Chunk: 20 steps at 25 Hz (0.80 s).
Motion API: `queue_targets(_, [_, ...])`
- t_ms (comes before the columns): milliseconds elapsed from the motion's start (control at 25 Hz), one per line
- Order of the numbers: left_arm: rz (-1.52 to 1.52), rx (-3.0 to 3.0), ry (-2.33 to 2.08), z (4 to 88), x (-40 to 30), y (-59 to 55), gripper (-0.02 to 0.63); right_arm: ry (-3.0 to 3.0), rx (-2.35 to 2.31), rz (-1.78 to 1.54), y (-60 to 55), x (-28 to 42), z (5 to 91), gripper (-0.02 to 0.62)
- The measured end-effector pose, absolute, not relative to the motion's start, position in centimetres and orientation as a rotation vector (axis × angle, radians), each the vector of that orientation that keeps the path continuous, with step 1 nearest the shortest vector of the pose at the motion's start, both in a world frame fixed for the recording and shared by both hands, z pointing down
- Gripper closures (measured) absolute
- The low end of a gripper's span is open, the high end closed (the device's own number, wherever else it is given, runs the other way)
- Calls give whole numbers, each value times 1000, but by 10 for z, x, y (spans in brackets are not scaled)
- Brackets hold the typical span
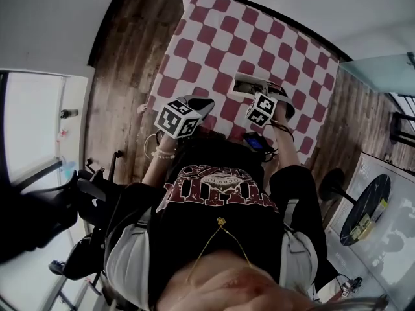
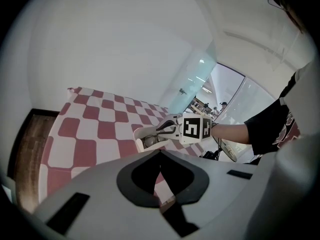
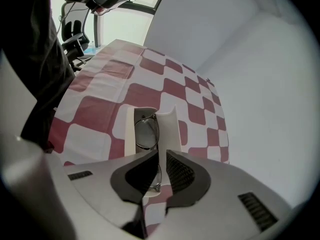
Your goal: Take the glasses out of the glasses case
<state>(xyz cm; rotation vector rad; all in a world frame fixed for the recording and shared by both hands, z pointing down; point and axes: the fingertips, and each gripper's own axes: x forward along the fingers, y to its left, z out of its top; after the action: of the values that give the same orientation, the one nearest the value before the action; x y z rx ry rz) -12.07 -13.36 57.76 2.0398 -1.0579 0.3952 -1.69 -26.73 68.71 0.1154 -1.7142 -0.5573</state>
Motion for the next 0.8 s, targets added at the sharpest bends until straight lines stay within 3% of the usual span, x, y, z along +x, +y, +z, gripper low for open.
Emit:
queue_targets(400, [366,2007,-1084,581,-132,-130,607,-1662,-15,-558,-258,-18,700,518])
queue_targets(800, [355,1995,-1070,585,-131,-128,607,-1593,-91,-530,-261,-20,710,534])
